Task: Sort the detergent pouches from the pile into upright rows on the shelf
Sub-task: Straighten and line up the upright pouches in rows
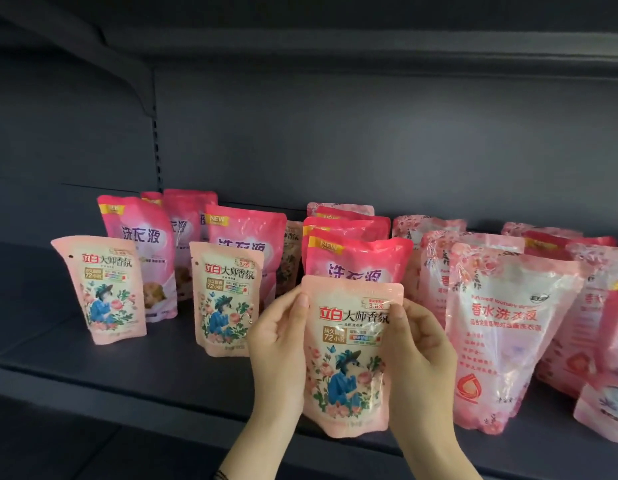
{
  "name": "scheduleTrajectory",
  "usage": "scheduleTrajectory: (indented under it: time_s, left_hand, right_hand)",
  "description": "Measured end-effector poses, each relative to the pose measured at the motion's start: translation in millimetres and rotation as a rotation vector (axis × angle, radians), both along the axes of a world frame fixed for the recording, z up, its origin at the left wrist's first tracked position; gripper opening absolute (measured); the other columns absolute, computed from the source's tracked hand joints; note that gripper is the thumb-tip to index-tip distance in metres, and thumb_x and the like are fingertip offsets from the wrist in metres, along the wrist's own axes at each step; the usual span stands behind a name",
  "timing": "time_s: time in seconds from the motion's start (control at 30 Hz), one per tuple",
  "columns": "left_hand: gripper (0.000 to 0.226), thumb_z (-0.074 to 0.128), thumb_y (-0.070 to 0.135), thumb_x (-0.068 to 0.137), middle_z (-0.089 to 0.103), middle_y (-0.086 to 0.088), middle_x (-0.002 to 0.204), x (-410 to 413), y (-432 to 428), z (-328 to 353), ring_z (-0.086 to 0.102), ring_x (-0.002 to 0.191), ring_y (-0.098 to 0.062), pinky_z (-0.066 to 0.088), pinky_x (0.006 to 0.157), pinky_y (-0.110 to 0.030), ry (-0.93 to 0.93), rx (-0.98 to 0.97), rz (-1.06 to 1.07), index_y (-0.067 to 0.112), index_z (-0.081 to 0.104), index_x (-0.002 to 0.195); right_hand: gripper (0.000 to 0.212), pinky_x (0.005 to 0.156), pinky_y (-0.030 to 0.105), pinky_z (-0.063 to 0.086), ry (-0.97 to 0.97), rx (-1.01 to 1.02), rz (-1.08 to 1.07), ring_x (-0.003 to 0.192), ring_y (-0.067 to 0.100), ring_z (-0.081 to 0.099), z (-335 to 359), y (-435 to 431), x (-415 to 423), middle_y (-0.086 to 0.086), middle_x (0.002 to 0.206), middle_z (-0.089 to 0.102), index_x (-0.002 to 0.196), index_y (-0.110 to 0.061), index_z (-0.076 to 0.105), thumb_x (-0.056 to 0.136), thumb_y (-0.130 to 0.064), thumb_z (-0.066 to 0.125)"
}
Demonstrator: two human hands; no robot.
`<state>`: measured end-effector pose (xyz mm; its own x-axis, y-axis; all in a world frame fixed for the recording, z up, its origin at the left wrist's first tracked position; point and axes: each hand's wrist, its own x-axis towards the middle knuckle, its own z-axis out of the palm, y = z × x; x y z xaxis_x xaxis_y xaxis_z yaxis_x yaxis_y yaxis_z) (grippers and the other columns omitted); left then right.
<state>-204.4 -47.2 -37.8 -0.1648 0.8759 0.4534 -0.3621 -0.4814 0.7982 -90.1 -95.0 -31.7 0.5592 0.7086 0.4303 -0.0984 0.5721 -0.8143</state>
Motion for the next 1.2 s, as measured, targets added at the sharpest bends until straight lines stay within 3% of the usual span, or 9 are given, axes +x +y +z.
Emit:
scheduleTrajectory:
  time_s: [0.33, 0.53, 0.63, 0.7, 0.77, 0.87, 0.93, 0.97, 1.2]
  left_hand:
    - [0.015, 0.059, 0.034, 0.088, 0.072, 0.007, 0.087, -63.6, 25.0, 3.8, 0.068, 0.087, -0.007, 0.054, 0.076, -0.023, 0.079, 0.125, 0.157, 0.025, 0.069, 0.094]
    - [0.013, 0.050, 0.028, 0.096, 0.058, 0.007, 0.059, -105.2, 52.3, 9.2, 0.053, 0.052, -0.003, 0.045, 0.053, -0.017, 0.147, 0.195, 0.234, 0.030, 0.061, 0.089]
    - [0.016, 0.049, 0.037, 0.093, 0.062, 0.003, 0.083, -121.3, 71.2, 8.7, 0.062, 0.081, -0.015, 0.053, 0.076, -0.040, 0.190, 0.185, 0.235, 0.026, 0.061, 0.097]
    - [0.018, 0.049, 0.041, 0.089, 0.059, 0.012, 0.112, -128.6, 81.0, 7.9, 0.056, 0.112, -0.015, 0.045, 0.099, -0.046, 0.211, 0.172, 0.260, 0.029, 0.060, 0.098]
    - [0.020, 0.049, 0.047, 0.085, 0.055, 0.013, 0.123, -132.9, 86.2, 6.5, 0.050, 0.123, -0.019, 0.039, 0.106, -0.049, 0.200, 0.127, 0.232, 0.034, 0.060, 0.096]
    - [0.023, 0.048, 0.055, 0.081, 0.060, -0.021, 0.103, -136.4, 96.0, 5.0, 0.054, 0.097, -0.046, 0.051, 0.085, -0.052, 0.125, 0.065, 0.095, 0.040, 0.059, 0.094]
    - [0.020, 0.046, 0.053, 0.083, 0.058, 0.001, 0.077, -137.0, 101.2, 5.3, 0.055, 0.071, -0.021, 0.049, 0.061, -0.023, 0.115, 0.078, 0.071, 0.039, 0.058, 0.093]
    - [0.016, 0.045, 0.049, 0.086, 0.057, 0.010, 0.071, -136.7, 103.0, 5.0, 0.054, 0.065, -0.012, 0.046, 0.056, -0.019, 0.121, 0.083, 0.065, 0.040, 0.057, 0.091]
    - [0.011, 0.044, 0.038, 0.096, 0.063, 0.008, 0.088, -129.4, 110.9, -0.9, 0.063, 0.079, -0.014, 0.053, 0.068, -0.031, 0.104, 0.102, 0.117, 0.042, 0.054, 0.091]
  right_hand:
    - [0.013, 0.059, 0.026, 0.052, -0.133, 0.057, -0.014, 0.067, 0.012, 0.061, 7.9, 24.0, -57.5, -0.002, 0.075, 0.069, 0.083, -0.027, 0.068, 0.092, -0.027, 0.058]
    - [0.011, 0.064, 0.037, 0.052, -0.107, 0.040, -0.054, 0.073, 0.019, 0.061, 6.9, 56.7, -109.1, 0.008, 0.082, 0.068, 0.090, -0.020, 0.066, 0.094, -0.022, 0.057]
    - [0.010, 0.068, 0.036, 0.054, -0.100, 0.030, -0.091, 0.077, 0.018, 0.063, 6.0, 73.6, -125.6, 0.007, 0.087, 0.069, 0.094, -0.016, 0.065, 0.094, -0.021, 0.057]
    - [0.010, 0.067, 0.031, 0.052, -0.080, 0.023, -0.105, 0.077, 0.015, 0.064, 5.0, 82.9, -133.2, 0.005, 0.087, 0.070, 0.095, -0.017, 0.066, 0.094, -0.022, 0.057]
    - [0.010, 0.068, 0.033, 0.053, -0.055, 0.011, -0.094, 0.078, 0.017, 0.063, 2.4, 89.4, -139.1, 0.005, 0.088, 0.069, 0.095, -0.018, 0.067, 0.094, -0.022, 0.057]
    - [0.007, 0.086, 0.051, 0.053, -0.068, 0.016, -0.093, 0.096, 0.028, 0.064, 1.0, 95.7, -149.4, 0.011, 0.105, 0.064, 0.091, -0.025, 0.066, 0.092, -0.026, 0.059]
    - [0.006, 0.097, 0.053, 0.047, -0.095, 0.027, -0.141, 0.110, 0.025, 0.059, 1.3, 98.8, -154.2, 0.005, 0.116, 0.058, 0.086, -0.032, 0.066, 0.088, -0.032, 0.060]
    - [0.007, 0.099, 0.051, 0.046, -0.094, 0.035, -0.154, 0.115, 0.024, 0.057, 0.3, 100.8, -155.4, 0.003, 0.120, 0.057, 0.085, -0.033, 0.065, 0.088, -0.033, 0.059]
    - [0.017, 0.064, 0.025, 0.054, -0.080, 0.099, -0.115, 0.078, 0.008, 0.065, -8.7, 114.4, -157.9, -0.006, 0.086, 0.067, 0.090, -0.034, 0.062, 0.097, -0.024, 0.050]
